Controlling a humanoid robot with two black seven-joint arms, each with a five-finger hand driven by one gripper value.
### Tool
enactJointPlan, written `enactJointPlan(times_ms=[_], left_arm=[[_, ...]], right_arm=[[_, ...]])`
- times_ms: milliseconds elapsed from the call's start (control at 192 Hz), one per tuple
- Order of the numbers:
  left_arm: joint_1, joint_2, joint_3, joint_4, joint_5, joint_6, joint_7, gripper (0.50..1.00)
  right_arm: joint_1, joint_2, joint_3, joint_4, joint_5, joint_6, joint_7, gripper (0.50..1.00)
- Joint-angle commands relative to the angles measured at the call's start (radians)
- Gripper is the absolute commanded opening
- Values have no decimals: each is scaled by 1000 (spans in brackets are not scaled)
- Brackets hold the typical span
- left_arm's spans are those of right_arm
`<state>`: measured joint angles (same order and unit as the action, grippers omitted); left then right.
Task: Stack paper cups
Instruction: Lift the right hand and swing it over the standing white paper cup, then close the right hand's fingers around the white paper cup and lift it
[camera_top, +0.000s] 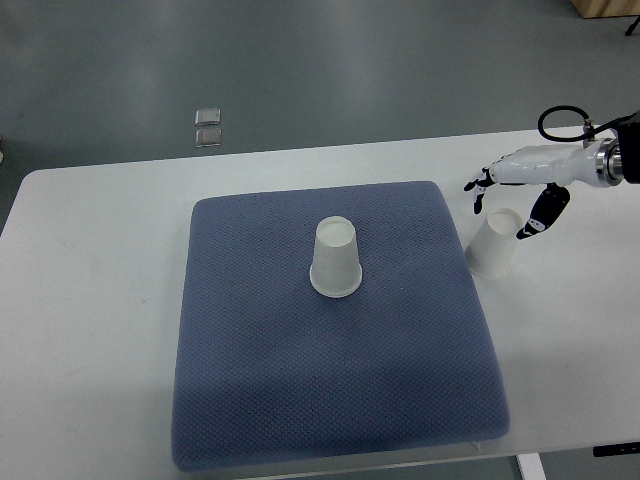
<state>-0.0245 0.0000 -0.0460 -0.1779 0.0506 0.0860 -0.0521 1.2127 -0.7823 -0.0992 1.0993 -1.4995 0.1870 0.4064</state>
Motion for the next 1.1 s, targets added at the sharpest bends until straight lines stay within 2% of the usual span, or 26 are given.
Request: enactJointPlan(times_ms=[0,265,541,770,916,1093], left_arm=[[0,0,0,0,0,0,0,1000],[0,0,0,0,0,0,0,1000],[0,0,0,0,0,0,0,1000],[0,0,0,0,0,0,0,1000],[0,0,0,0,0,0,0,1000],[0,0,0,0,0,0,0,1000]], right_arm=[[-12,21,0,-12,-1,-26,-1,913],[-94,44,0,-93,-18,-87,-1,913],[-142,115,7,-188,-15,-135,0,911],[-159,127,9,-199,-13,-138,0,903],[-162,127,7,-199,-13,-138,0,860],[-167,138,7,-211,-13,-138,0,772]])
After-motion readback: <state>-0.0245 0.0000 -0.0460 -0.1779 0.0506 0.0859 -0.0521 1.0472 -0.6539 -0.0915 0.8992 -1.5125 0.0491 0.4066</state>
